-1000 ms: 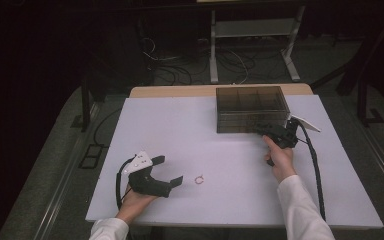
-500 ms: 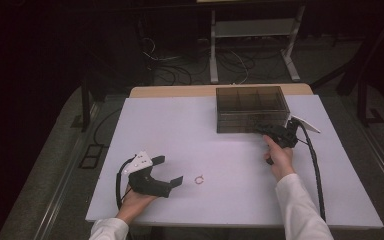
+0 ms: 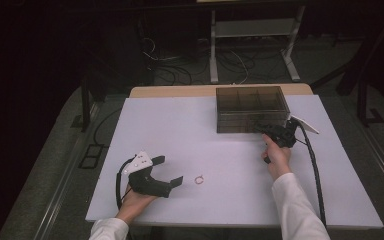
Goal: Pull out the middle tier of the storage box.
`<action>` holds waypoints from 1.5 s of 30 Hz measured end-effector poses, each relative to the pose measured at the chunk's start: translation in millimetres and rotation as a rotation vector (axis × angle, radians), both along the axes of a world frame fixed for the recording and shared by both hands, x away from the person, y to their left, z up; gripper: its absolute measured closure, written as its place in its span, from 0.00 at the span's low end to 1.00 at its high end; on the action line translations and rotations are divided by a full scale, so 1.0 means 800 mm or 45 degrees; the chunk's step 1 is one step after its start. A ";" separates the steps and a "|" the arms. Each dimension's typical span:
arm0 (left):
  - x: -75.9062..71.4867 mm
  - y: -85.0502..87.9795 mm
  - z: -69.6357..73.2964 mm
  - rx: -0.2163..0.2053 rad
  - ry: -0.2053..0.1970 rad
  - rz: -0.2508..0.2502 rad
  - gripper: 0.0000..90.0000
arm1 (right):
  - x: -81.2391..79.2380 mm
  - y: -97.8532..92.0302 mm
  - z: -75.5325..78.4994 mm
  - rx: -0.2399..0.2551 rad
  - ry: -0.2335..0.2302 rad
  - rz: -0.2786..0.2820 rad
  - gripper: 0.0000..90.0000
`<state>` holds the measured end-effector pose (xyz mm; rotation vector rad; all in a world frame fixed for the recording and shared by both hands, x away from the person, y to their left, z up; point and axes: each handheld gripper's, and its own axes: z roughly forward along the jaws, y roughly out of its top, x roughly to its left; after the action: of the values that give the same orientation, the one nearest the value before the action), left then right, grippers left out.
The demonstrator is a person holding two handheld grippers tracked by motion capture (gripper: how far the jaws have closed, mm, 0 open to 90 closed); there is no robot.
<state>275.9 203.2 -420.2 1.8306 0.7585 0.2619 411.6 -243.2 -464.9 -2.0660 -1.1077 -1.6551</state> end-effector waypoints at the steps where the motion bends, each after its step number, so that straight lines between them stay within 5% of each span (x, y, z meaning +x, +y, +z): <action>1: 0.000 0.000 0.000 0.000 0.000 0.000 0.00 | 0.000 0.000 0.000 0.000 0.002 -0.002 0.88; 12: 0.000 0.000 0.000 0.005 -0.003 -0.004 0.00 | -0.001 0.000 0.002 0.023 0.029 -0.016 0.89; 23: 0.000 0.000 0.000 0.005 -0.004 -0.003 0.00 | -0.005 0.000 0.005 -0.032 0.017 0.000 0.89; 45: 0.000 0.000 0.000 0.006 -0.004 -0.004 0.00 | -0.031 0.000 0.002 0.009 0.016 -0.008 0.89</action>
<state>275.7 203.2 -420.2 1.8354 0.7539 0.2646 386.8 -243.5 -463.4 -2.0747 -1.0911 -1.6440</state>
